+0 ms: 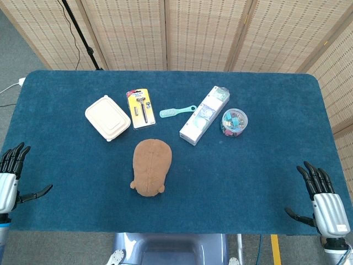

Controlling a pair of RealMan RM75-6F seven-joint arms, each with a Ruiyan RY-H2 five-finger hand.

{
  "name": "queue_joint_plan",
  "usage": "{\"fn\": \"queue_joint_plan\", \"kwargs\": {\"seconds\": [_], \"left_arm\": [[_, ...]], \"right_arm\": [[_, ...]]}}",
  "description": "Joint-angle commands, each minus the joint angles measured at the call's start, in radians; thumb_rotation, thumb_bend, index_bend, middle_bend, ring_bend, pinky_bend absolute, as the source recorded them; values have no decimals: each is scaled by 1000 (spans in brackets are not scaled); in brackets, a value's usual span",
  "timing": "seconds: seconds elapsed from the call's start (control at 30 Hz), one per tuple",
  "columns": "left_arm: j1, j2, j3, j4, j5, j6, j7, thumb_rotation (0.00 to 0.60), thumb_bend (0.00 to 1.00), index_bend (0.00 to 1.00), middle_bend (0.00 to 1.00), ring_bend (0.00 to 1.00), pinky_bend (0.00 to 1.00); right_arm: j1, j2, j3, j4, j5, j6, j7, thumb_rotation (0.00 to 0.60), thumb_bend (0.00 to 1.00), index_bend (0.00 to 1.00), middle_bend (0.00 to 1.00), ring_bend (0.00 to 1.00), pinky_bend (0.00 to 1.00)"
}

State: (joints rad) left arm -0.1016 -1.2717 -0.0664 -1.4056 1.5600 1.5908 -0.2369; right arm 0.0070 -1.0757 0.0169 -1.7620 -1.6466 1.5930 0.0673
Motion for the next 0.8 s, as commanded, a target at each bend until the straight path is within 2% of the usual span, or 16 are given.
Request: {"fn": "queue_joint_plan", "kwargs": {"seconds": [0.03,0.53,0.8], "left_arm": [[0,2,2,1,4,1,-4,182,0,0,0,0,0],[-10,22,11,-26,-13,-48,25,173,0,0,0,0,0],[-81,55,11,-133,83,-85,87,173,0,0,0,0,0]], "right_arm": [[0,0,0,-1,0,0,2,600,0,0,0,0,0],[-2,10,0,-5,3,2,20,600,0,0,0,0,0],[-3,16,3,-5,9,5,34,600,0,0,0,0,0]]}}
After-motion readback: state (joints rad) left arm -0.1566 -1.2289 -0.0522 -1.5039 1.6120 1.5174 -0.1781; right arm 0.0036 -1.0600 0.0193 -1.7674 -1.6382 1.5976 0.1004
